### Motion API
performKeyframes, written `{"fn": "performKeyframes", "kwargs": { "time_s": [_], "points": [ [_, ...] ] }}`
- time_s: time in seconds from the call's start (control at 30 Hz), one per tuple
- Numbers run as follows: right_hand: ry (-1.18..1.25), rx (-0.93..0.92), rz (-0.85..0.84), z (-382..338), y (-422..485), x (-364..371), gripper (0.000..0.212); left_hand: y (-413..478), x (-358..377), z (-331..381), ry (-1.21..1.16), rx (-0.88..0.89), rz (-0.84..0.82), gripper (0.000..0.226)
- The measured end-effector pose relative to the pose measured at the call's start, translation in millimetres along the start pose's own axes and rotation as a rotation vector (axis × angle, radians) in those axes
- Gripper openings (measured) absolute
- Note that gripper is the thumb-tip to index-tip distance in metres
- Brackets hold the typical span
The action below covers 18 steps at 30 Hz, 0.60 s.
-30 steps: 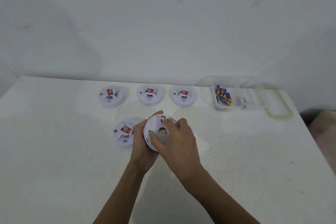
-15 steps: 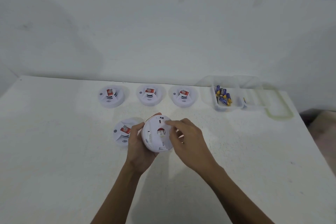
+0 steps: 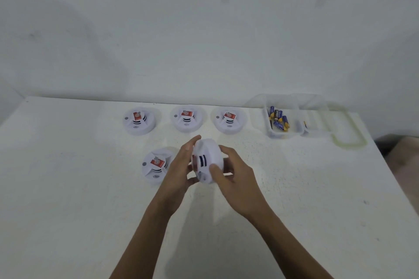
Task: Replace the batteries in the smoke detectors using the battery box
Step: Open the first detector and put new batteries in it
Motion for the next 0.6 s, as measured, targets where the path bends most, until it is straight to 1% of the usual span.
{"fn": "performKeyframes", "kwargs": {
  "time_s": [0.07, 0.1, 0.13, 0.2, 0.23, 0.3, 0.47, 0.6],
  "points": [
    [0.142, 0.044, 0.083, 9, -1, -7, 0.037, -2, 1, 6, 0.023, 0.035, -0.038, 0.058],
    [0.226, 0.085, 0.123, 16, -2, -11, 0.035, -2, -1, 9, 0.031, 0.054, -0.033, 0.062],
    [0.305, 0.134, 0.160, 23, -3, -14, 0.032, -4, -3, 13, 0.044, 0.076, -0.013, 0.059],
    [0.458, 0.211, 0.206, 34, -7, -17, 0.027, -8, -5, 21, 0.091, 0.137, 0.017, 0.035],
    [0.520, 0.236, 0.212, 37, -8, -17, 0.025, -10, -5, 23, 0.110, 0.152, 0.019, 0.029],
    [0.588, 0.258, 0.211, 41, -10, -17, 0.025, -13, -1, 25, 0.145, 0.149, 0.005, 0.032],
    [0.618, 0.297, 0.179, 52, -11, -14, 0.021, -17, 1, 30, 0.214, 0.147, 0.026, 0.032],
    [0.421, 0.220, 0.169, 51, -11, -22, 0.025, -18, 1, 29, 0.235, 0.137, 0.046, 0.036]
  ]
}}
Point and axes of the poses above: each hand's wrist, its own y-axis towards the middle knuckle, its own x-axis out of the palm, z = x × y, the point moved 10 cm from there along y, towards the middle knuckle, and after that the axes turned 12 degrees about -x, right-handed, at the moved point
